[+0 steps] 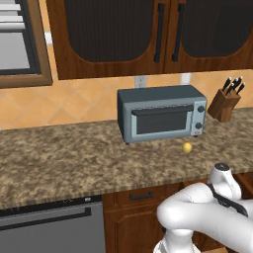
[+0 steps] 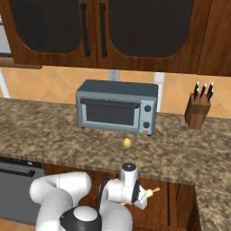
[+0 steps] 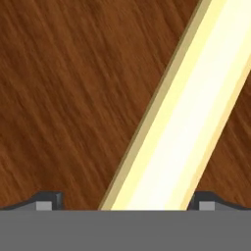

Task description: Pick the rolling pin from the drawer and place it on the counter.

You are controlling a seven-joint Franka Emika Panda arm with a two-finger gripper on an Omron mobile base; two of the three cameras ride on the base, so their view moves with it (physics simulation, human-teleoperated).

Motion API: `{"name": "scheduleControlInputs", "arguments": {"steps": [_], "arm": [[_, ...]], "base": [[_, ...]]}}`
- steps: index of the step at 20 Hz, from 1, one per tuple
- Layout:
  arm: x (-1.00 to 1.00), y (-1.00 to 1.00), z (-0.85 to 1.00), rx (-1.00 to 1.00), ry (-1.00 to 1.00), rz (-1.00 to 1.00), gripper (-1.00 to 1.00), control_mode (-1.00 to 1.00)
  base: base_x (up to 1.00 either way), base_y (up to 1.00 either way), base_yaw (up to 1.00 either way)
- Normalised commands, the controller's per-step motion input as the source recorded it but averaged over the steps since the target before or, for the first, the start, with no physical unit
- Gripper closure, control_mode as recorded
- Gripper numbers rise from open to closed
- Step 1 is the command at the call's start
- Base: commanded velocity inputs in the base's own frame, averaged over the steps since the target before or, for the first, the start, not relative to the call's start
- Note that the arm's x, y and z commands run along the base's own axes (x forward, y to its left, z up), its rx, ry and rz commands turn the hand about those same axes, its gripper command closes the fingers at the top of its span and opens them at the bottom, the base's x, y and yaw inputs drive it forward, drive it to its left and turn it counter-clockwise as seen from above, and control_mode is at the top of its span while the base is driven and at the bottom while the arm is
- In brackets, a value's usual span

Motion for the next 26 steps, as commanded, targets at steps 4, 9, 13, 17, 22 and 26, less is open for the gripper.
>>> {"name": "scheduleControlInputs", "arguments": {"steps": [4, 9, 13, 17, 22, 26], "arm": [[0.00, 0.00, 0.00, 0.00, 0.00, 0.00, 1.00, -1.00], [0.00, 0.00, 0.00, 0.00, 0.00, 0.00, 1.00, -1.00], [0.00, 0.00, 0.00, 0.00, 0.00, 0.00, 1.00, -1.00], [-0.09, -0.03, 0.00, 0.00, 0.00, 0.00, 1.00, -1.00], [-0.39, -0.42, 0.05, 0.00, 0.00, -0.07, 1.00, -1.00], [-0.30, -0.50, 0.21, 0.00, 0.00, -0.18, 1.00, -1.00]], "base": [[0.00, 0.00, 0.00], [0.00, 0.00, 0.00], [0.00, 0.00, 0.00], [0.00, 0.00, 0.00], [0.00, 0.00, 0.00], [0.00, 0.00, 0.00]]}}
